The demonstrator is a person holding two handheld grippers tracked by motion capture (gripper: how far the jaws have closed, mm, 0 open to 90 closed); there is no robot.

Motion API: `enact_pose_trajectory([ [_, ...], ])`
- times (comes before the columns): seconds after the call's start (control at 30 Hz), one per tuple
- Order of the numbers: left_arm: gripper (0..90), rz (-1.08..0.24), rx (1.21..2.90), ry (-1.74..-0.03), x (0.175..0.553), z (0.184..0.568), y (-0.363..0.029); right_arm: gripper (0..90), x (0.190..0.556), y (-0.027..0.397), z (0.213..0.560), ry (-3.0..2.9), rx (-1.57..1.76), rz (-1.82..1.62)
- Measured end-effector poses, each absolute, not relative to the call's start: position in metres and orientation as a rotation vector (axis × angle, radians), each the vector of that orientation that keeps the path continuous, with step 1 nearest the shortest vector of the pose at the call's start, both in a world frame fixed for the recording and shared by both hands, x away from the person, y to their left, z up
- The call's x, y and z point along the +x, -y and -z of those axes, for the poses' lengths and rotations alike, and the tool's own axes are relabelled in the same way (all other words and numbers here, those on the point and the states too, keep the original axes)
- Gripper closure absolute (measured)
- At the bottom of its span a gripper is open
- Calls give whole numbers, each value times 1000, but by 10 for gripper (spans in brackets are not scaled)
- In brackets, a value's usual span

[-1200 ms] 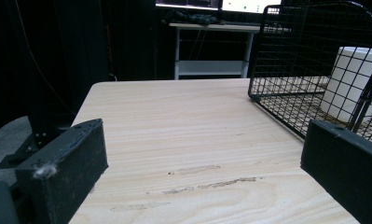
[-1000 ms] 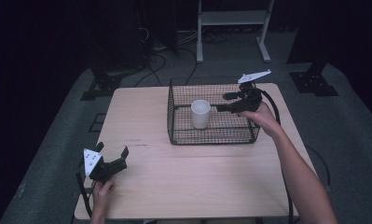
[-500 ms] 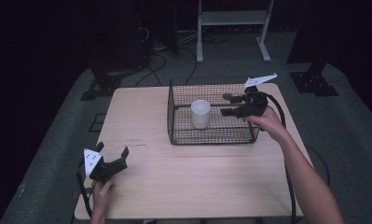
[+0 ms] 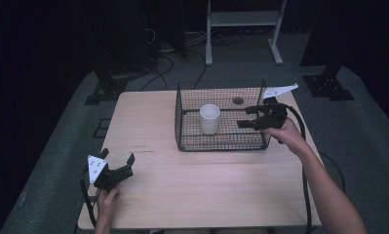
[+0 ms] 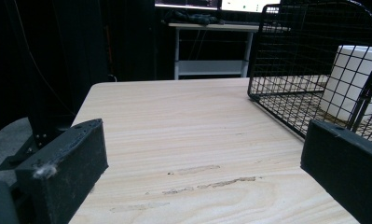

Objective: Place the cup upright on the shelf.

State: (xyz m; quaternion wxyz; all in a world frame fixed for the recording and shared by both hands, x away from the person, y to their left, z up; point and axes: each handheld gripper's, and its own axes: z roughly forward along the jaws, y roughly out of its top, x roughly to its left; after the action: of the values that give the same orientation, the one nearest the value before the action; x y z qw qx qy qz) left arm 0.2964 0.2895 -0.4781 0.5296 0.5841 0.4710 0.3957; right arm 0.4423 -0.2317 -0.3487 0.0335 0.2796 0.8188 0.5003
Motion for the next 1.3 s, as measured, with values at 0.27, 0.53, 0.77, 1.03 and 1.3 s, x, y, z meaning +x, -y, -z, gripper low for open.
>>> enact_pose_trajectory([
  [0.27,0,-944,1395,-1124,296,478,-289,136,428,240,352,-2522,843,-1550],
  [0.53,0,-945,1398,-1125,296,478,-289,136,419,246,358,-2525,845,-1557],
  [0.77,0,-946,1400,-1125,296,478,-289,136,410,249,361,-2530,831,-1561],
  [1.03,0,-946,1403,-1125,297,478,-289,137,400,257,369,-2530,836,-1563],
  [1.3,0,-946,1404,-1126,297,478,-289,137,392,264,377,-2528,843,-1567],
])
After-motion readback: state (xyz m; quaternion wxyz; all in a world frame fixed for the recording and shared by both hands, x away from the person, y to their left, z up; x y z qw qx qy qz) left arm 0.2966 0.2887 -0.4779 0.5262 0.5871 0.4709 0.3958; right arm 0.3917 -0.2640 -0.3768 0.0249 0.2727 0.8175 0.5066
